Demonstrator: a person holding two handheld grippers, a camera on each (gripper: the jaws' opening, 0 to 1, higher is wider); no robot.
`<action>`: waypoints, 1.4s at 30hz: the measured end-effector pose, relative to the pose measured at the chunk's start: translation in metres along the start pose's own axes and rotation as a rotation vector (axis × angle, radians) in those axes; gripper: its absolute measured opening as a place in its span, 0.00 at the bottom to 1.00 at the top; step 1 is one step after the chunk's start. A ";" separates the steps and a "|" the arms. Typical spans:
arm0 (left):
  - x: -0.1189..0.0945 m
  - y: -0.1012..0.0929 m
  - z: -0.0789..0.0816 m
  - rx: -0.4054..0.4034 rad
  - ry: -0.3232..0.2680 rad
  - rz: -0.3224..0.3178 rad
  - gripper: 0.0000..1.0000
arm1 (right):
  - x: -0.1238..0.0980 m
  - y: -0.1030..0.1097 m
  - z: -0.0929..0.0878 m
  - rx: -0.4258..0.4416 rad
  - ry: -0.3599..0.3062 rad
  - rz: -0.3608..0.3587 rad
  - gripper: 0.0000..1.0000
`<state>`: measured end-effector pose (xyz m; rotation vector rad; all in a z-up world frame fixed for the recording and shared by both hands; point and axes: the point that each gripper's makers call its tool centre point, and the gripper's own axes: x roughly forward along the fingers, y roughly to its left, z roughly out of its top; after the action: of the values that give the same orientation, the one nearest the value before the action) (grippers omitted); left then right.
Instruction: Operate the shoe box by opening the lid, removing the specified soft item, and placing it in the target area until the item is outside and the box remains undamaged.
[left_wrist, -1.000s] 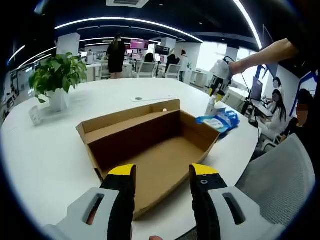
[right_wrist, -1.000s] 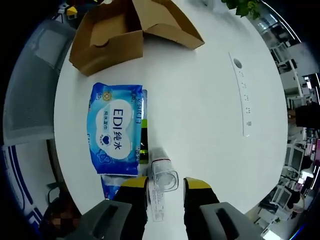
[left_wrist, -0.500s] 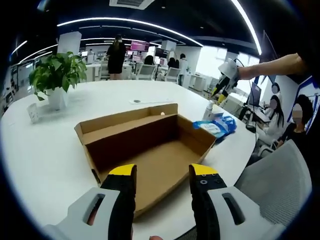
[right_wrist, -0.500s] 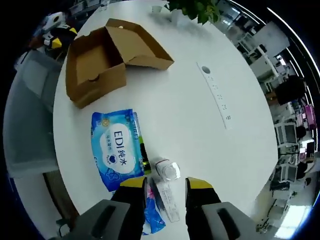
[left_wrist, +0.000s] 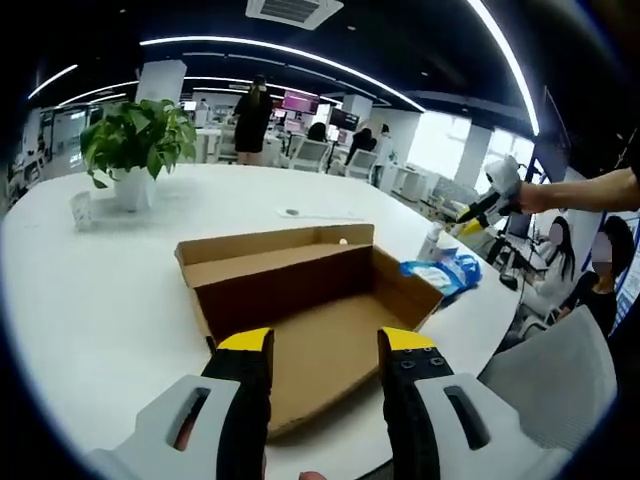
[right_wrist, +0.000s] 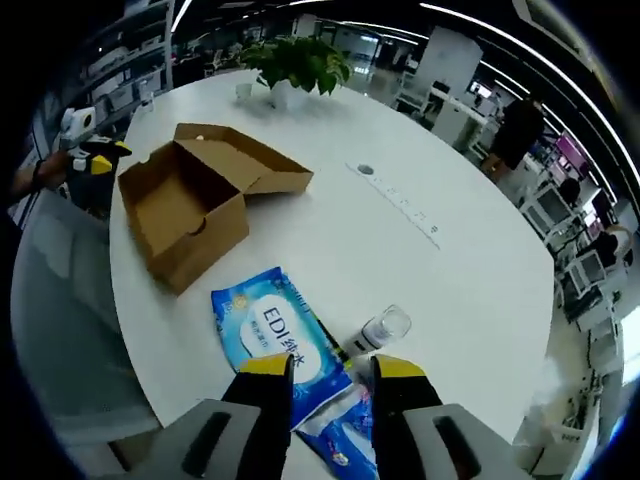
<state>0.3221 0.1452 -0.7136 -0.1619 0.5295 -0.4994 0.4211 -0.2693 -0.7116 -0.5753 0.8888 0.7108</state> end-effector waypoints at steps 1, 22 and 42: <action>-0.001 0.002 0.000 -0.002 0.000 0.005 0.42 | 0.000 0.009 -0.004 0.014 -0.012 -0.002 0.30; -0.014 0.064 -0.018 -0.112 0.062 0.226 0.40 | 0.008 0.109 -0.015 0.354 -0.248 0.015 0.34; 0.011 0.068 -0.049 -0.210 0.264 0.317 0.34 | 0.014 0.145 -0.009 0.590 -0.393 0.026 0.36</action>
<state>0.3333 0.1978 -0.7790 -0.2096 0.8510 -0.1546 0.3130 -0.1795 -0.7508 0.1018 0.6891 0.5223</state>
